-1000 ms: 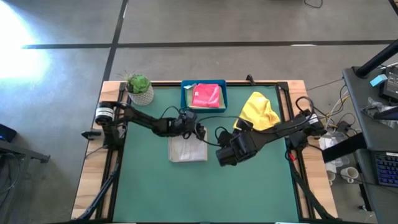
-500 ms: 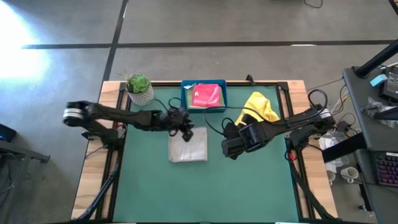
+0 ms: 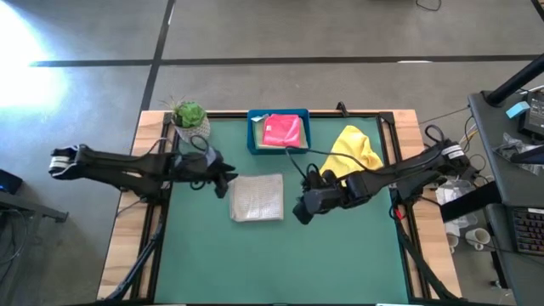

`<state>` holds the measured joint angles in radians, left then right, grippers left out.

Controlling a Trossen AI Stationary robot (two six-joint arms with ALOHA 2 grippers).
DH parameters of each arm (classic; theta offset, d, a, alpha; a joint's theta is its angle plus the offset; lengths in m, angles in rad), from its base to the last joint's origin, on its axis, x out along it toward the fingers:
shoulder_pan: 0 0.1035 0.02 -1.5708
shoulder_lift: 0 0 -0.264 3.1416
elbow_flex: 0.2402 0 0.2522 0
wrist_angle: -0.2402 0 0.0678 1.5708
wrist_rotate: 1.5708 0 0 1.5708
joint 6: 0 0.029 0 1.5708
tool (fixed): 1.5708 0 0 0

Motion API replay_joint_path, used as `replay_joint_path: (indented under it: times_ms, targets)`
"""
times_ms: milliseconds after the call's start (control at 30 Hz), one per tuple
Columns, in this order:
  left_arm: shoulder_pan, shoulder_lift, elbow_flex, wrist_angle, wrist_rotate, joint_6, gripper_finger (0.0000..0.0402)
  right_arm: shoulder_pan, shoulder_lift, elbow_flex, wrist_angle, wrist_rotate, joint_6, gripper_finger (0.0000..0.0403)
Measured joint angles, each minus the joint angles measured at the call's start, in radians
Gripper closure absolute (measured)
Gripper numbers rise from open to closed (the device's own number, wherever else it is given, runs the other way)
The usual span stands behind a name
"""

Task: Fold microfiber towels
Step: Put the folded gray microfiber towel into the blue bin

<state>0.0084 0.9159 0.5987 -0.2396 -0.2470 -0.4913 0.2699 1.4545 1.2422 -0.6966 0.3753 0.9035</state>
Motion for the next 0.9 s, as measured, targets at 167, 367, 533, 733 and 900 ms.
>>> replay_joint_path:
  times_ms: [167,367,533,733,900]
  targets:
    - [-0.002,-0.098,-0.053,0.004,0.085,-0.002,0.0276,0.000,0.003,-0.092,0.209,-0.001,0.071,0.0271]
    - [-0.003,-0.140,-0.076,0.002,0.122,0.000,0.0276,-0.012,0.015,-0.224,0.455,0.040,0.190,0.0270]
    - [-0.001,-0.123,-0.083,-0.071,0.122,-0.049,0.0266,-0.045,0.020,-0.290,0.523,0.053,0.308,0.0249]
    - [0.013,-0.033,-0.094,-0.158,0.126,-0.178,0.0209,-0.098,0.028,-0.307,0.539,0.051,0.365,0.0209]
    - [0.048,0.075,-0.101,-0.166,0.173,-0.334,0.0170,-0.165,0.056,-0.292,0.573,0.011,0.362,0.0191]
